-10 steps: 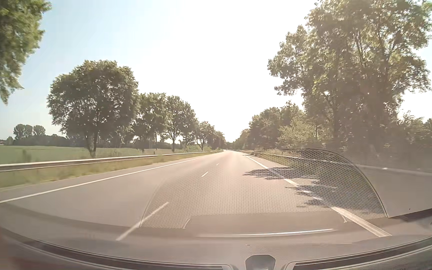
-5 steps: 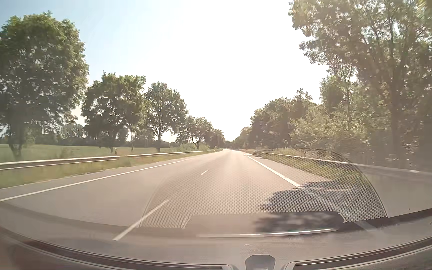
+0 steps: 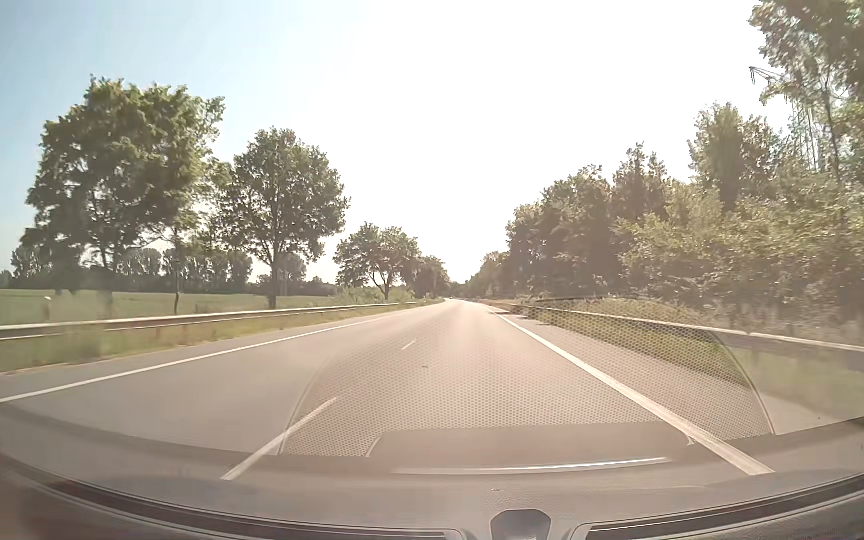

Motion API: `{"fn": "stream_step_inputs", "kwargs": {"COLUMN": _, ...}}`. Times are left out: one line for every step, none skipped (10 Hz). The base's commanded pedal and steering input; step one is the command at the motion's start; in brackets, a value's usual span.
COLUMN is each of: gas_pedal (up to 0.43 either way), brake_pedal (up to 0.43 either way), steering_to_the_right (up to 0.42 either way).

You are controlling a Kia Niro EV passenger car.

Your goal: Follow the waypoints while adhering to traffic rules and regulations

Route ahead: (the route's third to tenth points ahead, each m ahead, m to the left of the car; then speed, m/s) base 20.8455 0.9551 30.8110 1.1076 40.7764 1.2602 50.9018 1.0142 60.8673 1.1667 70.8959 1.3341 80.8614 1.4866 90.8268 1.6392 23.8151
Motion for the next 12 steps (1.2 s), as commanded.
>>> {"fn": "stream_step_inputs", "kwargs": {"gas_pedal": 0.319, "brake_pedal": 0.006, "steering_to_the_right": 0.004}}
{"fn": "stream_step_inputs", "kwargs": {"gas_pedal": 0.319, "brake_pedal": 0.006, "steering_to_the_right": 0.004}}
{"fn": "stream_step_inputs", "kwargs": {"gas_pedal": 0.319, "brake_pedal": 0.006, "steering_to_the_right": 0.004}}
{"fn": "stream_step_inputs", "kwargs": {"gas_pedal": 0.319, "brake_pedal": 0.006, "steering_to_the_right": 0.004}}
{"fn": "stream_step_inputs", "kwargs": {"gas_pedal": 0.319, "brake_pedal": 0.006, "steering_to_the_right": 0.003}}
{"fn": "stream_step_inputs", "kwargs": {"gas_pedal": 0.319, "brake_pedal": 0.006, "steering_to_the_right": 0.004}}
{"fn": "stream_step_inputs", "kwargs": {"gas_pedal": 0.319, "brake_pedal": 0.006, "steering_to_the_right": 0.004}}
{"fn": "stream_step_inputs", "kwargs": {"gas_pedal": 0.319, "brake_pedal": 0.006, "steering_to_the_right": 0.003}}
{"fn": "stream_step_inputs", "kwargs": {"gas_pedal": 0.319, "brake_pedal": 0.006, "steering_to_the_right": 0.003}}
{"fn": "stream_step_inputs", "kwargs": {"gas_pedal": 0.319, "brake_pedal": 0.006, "steering_to_the_right": 0.004}}
{"fn": "stream_step_inputs", "kwargs": {"gas_pedal": 0.319, "brake_pedal": 0.006, "steering_to_the_right": 0.004}}
{"fn": "stream_step_inputs", "kwargs": {"gas_pedal": 0.319, "brake_pedal": 0.006, "steering_to_the_right": 0.003}}
